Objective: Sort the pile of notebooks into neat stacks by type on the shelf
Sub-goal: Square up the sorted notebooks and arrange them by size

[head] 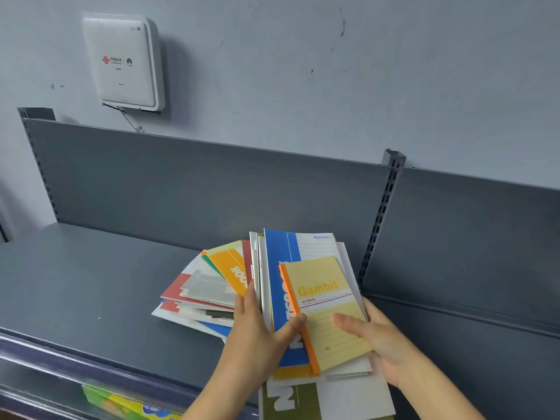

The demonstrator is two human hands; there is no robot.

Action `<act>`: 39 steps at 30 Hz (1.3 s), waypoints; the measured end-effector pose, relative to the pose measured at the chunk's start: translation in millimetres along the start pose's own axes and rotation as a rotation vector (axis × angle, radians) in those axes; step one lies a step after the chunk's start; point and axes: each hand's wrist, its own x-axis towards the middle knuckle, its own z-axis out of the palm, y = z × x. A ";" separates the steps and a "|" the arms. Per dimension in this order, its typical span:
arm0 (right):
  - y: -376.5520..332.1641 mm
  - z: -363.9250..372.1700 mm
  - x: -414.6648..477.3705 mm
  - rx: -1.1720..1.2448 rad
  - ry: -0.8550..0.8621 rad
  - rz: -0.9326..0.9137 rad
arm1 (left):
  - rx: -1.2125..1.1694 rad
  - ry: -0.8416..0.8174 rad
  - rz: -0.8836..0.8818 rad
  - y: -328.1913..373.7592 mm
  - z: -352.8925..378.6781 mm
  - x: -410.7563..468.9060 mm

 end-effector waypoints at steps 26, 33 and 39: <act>7.0 -291.9 -82.5 -0.386 0.532 -0.359 | -0.325 -0.213 0.187 100.9 303.8 -22.0; 21.5 -339.6 -87.9 -0.317 0.572 -0.393 | -0.323 -0.216 0.197 114.4 351.8 -25.5; 41.3 -343.4 -80.7 -0.297 0.515 -0.351 | -0.282 -0.198 0.140 115.7 356.2 -25.6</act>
